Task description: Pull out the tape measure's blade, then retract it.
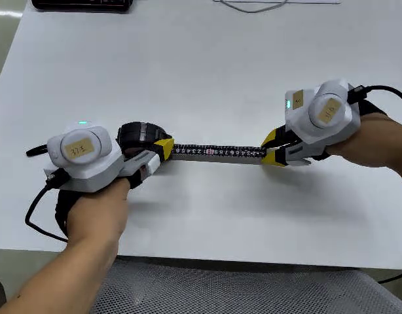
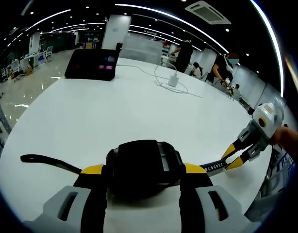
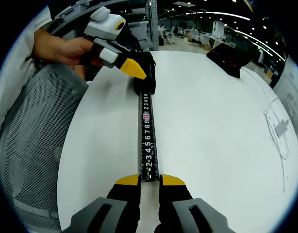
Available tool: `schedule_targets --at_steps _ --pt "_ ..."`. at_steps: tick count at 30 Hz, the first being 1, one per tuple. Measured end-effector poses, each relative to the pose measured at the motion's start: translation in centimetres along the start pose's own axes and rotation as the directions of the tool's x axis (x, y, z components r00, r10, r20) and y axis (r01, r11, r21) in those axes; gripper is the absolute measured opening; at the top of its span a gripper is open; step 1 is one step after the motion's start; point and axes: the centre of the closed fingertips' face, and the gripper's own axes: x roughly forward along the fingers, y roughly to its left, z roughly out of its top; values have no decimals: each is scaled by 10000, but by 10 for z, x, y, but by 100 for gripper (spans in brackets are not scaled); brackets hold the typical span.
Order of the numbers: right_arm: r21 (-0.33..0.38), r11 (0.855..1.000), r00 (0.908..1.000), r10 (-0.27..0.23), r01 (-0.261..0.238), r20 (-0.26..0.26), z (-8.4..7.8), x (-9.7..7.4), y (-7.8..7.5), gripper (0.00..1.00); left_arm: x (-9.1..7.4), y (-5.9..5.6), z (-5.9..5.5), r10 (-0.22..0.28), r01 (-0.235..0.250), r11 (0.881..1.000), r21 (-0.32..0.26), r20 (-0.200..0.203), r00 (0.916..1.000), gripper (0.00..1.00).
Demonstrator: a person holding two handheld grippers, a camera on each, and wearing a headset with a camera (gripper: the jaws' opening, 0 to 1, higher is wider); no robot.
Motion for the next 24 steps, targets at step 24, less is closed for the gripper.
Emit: schedule_targets --at_steps 24 --pt "-34 9998 9992 219 -218 327 21 14 1 10 0 0 0 -105 104 9999 -71 -55 9999 55"
